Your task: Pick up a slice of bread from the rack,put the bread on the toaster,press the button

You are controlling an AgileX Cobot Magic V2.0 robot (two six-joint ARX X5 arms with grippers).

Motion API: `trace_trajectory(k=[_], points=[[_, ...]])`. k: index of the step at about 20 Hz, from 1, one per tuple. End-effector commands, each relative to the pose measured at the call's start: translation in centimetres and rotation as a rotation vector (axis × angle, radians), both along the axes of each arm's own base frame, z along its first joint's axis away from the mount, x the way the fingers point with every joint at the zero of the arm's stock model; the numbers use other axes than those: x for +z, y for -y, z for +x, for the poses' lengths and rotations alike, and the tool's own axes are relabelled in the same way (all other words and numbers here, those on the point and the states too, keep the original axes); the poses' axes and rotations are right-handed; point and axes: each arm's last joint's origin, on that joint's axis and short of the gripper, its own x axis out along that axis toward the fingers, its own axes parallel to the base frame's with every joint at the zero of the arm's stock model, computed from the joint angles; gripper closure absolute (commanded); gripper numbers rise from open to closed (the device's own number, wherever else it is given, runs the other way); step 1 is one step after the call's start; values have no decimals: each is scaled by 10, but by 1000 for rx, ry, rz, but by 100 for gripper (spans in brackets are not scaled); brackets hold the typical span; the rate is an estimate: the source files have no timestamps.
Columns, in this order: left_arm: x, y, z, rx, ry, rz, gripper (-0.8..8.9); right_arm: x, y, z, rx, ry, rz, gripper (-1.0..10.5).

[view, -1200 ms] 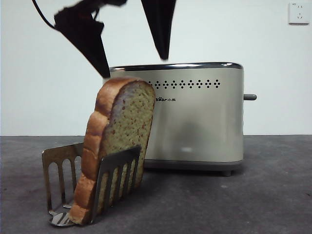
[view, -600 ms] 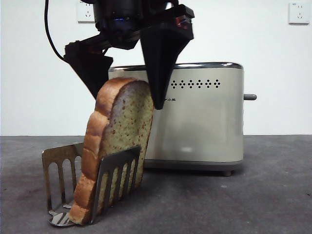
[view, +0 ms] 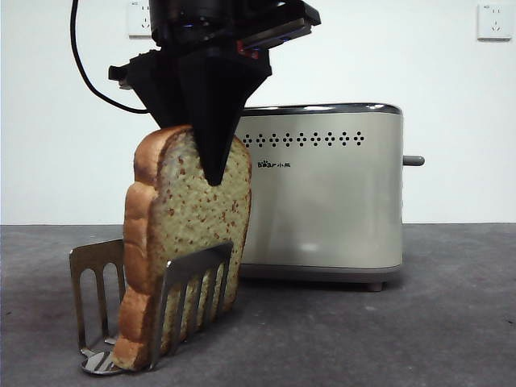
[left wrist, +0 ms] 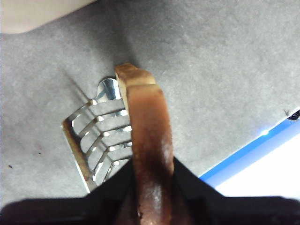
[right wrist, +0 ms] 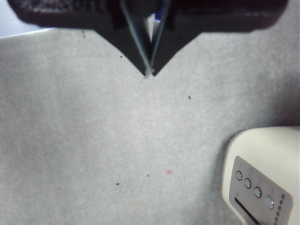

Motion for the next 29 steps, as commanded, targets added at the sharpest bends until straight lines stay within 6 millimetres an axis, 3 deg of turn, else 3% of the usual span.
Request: trace_trajectory(k=[1,5,11,15,21,24,26,29], points=[[-1,2,1,-42,4,8,793,1,0,-1,2,10,-8,945],[14,1,1,-75,13,4,792,2,0,0,2,11,-8,945],[62,0,0,-146,115,-86,791,2,0,-1,2,9,-8,945],[93,-18,-14,-247,206,-143,791,2,0,-1,2,10,-8,945],[149,-67,-55,-738,482,-151,787,2,0,0,2,16,-9,945],[165,-85,-69,-1039,625,-75,787,3,0,2,2,39,-8,945],[174,-90,-73,-1186,702,-20,788,4,0,4,2,56,-8,946],[188,-85,-68,-1195,832,-13,829,4,0,6,2,48,-8,945]])
